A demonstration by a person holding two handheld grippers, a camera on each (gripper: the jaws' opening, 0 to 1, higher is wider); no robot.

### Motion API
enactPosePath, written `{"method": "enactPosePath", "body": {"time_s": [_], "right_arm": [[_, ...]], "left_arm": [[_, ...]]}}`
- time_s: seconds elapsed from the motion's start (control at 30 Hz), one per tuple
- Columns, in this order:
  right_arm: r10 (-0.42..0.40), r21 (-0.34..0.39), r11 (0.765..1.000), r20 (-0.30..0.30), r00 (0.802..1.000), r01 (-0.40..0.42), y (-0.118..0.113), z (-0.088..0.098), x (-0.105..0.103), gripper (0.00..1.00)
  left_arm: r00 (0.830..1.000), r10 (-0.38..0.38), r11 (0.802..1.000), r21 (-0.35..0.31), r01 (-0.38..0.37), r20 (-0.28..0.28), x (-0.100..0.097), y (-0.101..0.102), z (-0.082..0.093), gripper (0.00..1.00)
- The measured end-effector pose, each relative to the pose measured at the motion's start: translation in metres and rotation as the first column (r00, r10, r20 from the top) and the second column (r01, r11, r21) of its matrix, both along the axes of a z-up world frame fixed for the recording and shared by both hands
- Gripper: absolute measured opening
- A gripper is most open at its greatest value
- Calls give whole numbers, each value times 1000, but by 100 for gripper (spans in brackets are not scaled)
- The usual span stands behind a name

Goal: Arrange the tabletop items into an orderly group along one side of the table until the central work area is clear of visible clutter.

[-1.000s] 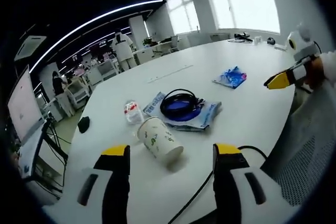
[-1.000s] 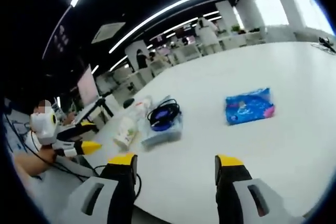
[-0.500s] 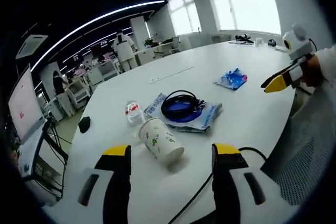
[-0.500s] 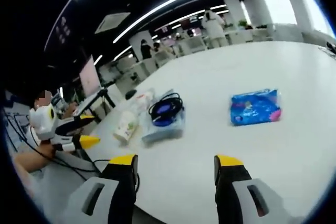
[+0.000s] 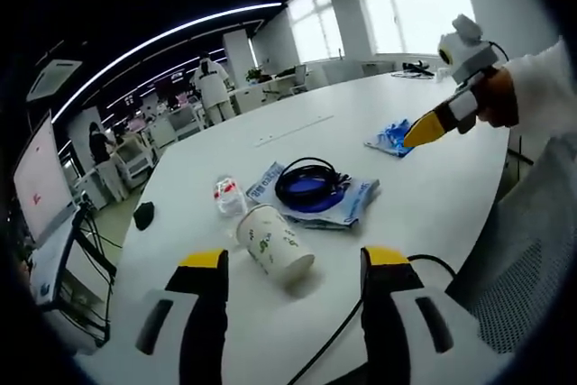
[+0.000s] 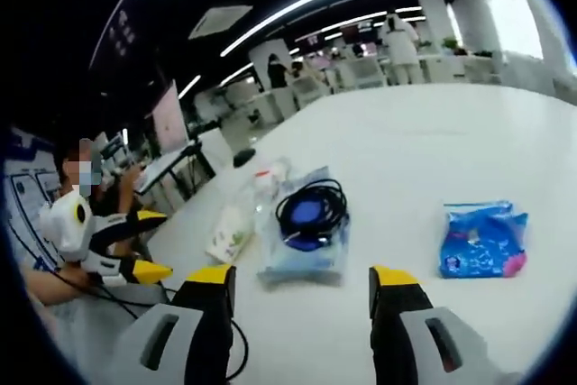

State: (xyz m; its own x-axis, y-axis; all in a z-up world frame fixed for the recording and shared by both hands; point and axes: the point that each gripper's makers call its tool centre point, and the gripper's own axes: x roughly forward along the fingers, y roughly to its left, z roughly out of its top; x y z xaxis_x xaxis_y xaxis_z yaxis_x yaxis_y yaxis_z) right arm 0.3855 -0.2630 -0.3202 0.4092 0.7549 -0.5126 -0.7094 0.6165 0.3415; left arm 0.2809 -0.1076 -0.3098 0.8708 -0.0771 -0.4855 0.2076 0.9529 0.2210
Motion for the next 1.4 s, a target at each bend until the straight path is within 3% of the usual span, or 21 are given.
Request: {"method": "enactPosePath", "body": {"time_s": [0.2, 0.37, 0.5, 0.63, 0.7, 0.8, 0.9, 0.97, 1.07, 1.2, 1.3, 1.37, 1.4], "right_arm": [[104, -40, 994, 23, 994, -103, 33, 3, 7, 60], [160, -92, 983, 29, 987, -157, 52, -6, 18, 59], [264, -193, 948, 43, 964, -252, 74, -21, 21, 57], [306, -222, 931, 41, 951, -290, 98, -29, 23, 56], [345, -257, 911, 47, 937, -323, 109, -36, 24, 54], [413, -287, 881, 81, 907, -376, 122, -39, 23, 51], [484, -297, 838, 20, 875, -457, 130, -53, 11, 51], [488, -345, 821, 7, 873, -455, 130, -64, 19, 51], [489, -342, 820, 6, 872, -458, 131, -64, 19, 49], [486, -368, 810, -16, 874, -457, 130, -78, 27, 48], [484, -360, 813, -23, 875, -459, 131, -77, 25, 43], [461, -356, 823, -38, 886, -443, 131, -79, 25, 40], [451, -368, 828, -12, 893, -423, 130, -78, 28, 35]], "left_arm": [[1000, 10, 1000, 19, -10, 1, 0, 2, 1, 57], [1000, 13, 1000, 18, -13, -2, -1, 4, 0, 56], [1000, 6, 1000, 26, -6, -8, -1, 3, -2, 55], [1000, 2, 1000, 29, -2, -14, -2, 3, -3, 54], [1000, 4, 1000, 30, -3, -15, -2, 3, -3, 54], [1000, 7, 999, 35, -6, -20, -2, 5, -4, 53], [1000, 7, 999, 39, -6, -29, -3, 5, -6, 53], [1000, 7, 999, 43, -5, -30, -3, 6, -7, 52], [999, 4, 999, 51, -2, -32, -3, 5, -7, 52], [999, 9, 998, 55, -7, -37, -4, 7, -9, 51], [999, 11, 998, 56, -9, -39, -4, 7, -9, 51], [999, 12, 998, 59, -9, -41, -4, 7, -9, 51], [999, 12, 998, 62, -9, -43, -4, 7, -9, 50]]}}
